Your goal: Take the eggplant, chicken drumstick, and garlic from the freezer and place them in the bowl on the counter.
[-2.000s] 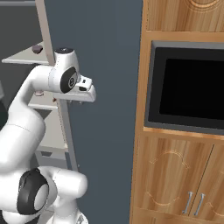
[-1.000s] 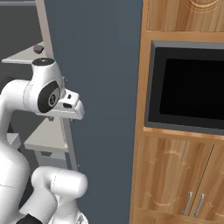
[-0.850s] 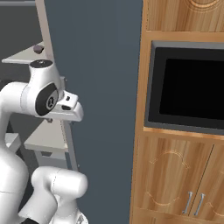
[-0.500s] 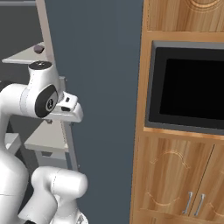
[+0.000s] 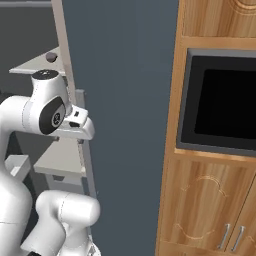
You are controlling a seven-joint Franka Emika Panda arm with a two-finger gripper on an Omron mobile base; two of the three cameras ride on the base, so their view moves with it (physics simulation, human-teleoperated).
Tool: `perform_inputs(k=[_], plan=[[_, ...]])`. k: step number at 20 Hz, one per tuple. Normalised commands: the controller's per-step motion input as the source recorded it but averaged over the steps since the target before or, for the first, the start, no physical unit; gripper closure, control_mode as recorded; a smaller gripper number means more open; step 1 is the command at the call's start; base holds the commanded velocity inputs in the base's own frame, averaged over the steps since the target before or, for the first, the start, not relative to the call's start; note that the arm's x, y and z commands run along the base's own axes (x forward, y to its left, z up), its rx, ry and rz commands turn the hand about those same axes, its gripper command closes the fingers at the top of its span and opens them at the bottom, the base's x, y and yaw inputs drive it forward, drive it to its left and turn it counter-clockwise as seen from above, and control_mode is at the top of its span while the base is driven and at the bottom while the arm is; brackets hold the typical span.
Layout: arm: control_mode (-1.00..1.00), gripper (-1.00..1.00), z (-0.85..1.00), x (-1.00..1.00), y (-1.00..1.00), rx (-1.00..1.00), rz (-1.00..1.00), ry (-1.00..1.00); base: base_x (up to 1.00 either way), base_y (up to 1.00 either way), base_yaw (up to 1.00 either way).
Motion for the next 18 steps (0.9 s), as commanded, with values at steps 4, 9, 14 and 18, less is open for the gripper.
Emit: perform_inputs(k=[4, 9, 14, 18], plan=[[1.00, -1.00, 0.00, 0.00, 0.00, 0.00, 0.00, 0.00, 0.46, 0.05, 0.00], [1.00, -1.00, 0.00, 0.00, 0.00, 0.00, 0.00, 0.00, 0.38, 0.29, 0.00], [1.00, -1.00, 0.00, 0.00, 0.00, 0.00, 0.00, 0.00, 0.17, 0.50, 0.00], [1.00, -1.00, 0.00, 0.00, 0.00, 0.00, 0.00, 0.00, 0.20, 0.42, 0.00]])
